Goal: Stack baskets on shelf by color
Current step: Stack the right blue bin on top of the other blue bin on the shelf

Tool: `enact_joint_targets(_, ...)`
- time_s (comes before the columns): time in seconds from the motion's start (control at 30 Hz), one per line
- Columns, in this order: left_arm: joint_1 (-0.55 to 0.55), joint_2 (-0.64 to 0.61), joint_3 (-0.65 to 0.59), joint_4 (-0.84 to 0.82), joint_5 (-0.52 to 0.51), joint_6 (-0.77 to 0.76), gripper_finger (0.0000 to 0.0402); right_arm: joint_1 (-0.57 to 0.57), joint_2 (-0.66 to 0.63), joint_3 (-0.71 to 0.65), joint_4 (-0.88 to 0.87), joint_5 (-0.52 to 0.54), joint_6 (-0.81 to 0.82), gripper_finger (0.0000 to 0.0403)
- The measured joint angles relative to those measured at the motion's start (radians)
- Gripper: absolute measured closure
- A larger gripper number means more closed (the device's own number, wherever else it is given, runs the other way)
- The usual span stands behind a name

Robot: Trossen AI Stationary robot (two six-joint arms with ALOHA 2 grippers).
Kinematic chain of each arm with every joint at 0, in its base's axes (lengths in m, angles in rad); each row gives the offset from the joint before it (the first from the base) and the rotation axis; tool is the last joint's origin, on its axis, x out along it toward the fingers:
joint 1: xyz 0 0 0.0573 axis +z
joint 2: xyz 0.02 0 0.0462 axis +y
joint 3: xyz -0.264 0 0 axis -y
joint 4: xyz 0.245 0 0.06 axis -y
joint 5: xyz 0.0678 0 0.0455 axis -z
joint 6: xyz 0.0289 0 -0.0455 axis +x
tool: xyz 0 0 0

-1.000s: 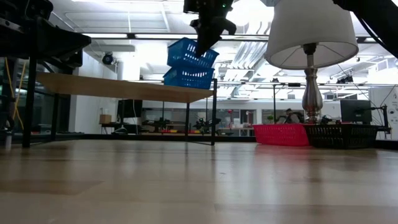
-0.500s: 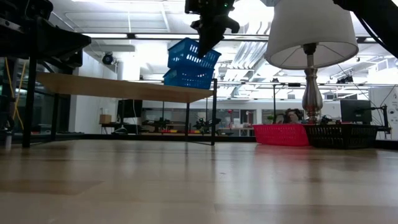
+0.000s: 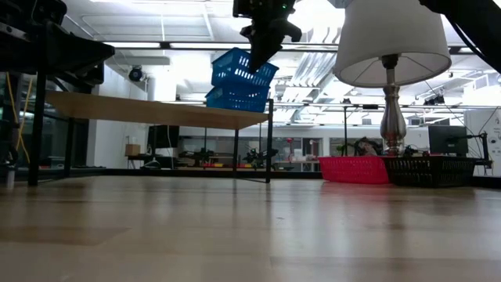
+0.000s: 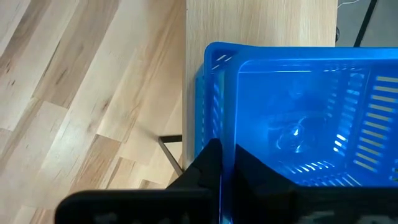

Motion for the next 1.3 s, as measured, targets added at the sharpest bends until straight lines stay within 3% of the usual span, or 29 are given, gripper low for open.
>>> enact_joint_targets(0.6,0.0,0.0,0.0,0.0,0.0,0.001,0.0398,0.0,0.0,0.0,0.006,-0.004,0.003,0.0399)
enact_joint_targets(0.87,0.0,0.0,0.0,0.0,0.0,0.001,0.0398,0.0,0.0,0.0,0.039,0.008,0.027,0.0334)
enact_joint_targets(1.03,0.0,0.0,0.0,0.0,0.0,0.001,0.0398,0.0,0.0,0.0,0.048,0.075,0.027,0.0294)
enact_joint_targets(1.3,0.0,0.0,0.0,0.0,0.0,0.001,0.0398,0.002,-0.001,0.002,0.051,0.16,0.02,0.0277)
